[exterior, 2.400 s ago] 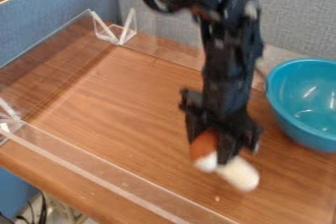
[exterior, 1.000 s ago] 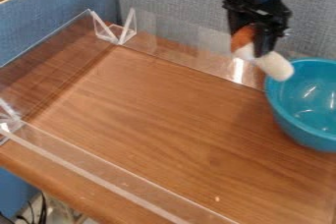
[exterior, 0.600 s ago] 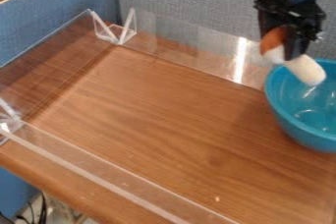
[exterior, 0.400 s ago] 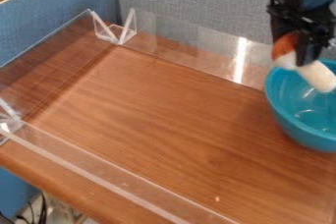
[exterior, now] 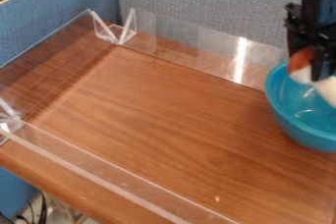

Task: Put the mushroom in the blue bowl

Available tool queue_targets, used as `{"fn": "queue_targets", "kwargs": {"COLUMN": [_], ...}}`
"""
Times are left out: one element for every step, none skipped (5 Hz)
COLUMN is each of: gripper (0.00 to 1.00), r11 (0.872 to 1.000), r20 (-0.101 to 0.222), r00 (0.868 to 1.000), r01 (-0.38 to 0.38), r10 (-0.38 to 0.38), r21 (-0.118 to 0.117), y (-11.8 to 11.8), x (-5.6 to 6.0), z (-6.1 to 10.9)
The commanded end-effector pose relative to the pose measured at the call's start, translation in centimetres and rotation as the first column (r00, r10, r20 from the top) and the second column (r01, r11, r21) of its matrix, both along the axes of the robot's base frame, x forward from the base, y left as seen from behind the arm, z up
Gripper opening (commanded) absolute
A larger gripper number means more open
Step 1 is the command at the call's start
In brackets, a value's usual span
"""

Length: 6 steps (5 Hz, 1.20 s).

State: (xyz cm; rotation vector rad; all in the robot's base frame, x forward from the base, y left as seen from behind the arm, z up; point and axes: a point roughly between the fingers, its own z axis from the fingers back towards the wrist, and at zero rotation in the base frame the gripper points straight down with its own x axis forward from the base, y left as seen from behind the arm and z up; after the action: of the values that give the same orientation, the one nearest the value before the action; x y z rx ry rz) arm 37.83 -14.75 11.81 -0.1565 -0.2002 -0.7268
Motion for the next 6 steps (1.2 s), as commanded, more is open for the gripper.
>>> {"fn": "queue_targets", "kwargs": {"gripper": [0.0,0.0,0.0,0.0,0.0,0.0], "r11": [0.999,0.999,0.997,0.993,0.989,0.981], "r20": [0.067,0.063,0.059,0.054,0.058,0.066], "r00": [0.998,0.998,0.996,0.993,0.988,0.98], "r01": [-0.002,0.033,0.063,0.108,0.143,0.191], "r10": [0.004,-0.03,-0.061,-0.106,-0.14,-0.188], "r21": [-0.035,-0.04,-0.042,-0.044,-0.043,-0.042], "y": [-1.4,-2.3,-3.1,-2.4,-1.7,-0.1], "x": [1.0,1.2,1.5,1.2,0.7,0.4], "z": [1.7,0.8,-0.2,-1.5,-2.0,-0.7]}}
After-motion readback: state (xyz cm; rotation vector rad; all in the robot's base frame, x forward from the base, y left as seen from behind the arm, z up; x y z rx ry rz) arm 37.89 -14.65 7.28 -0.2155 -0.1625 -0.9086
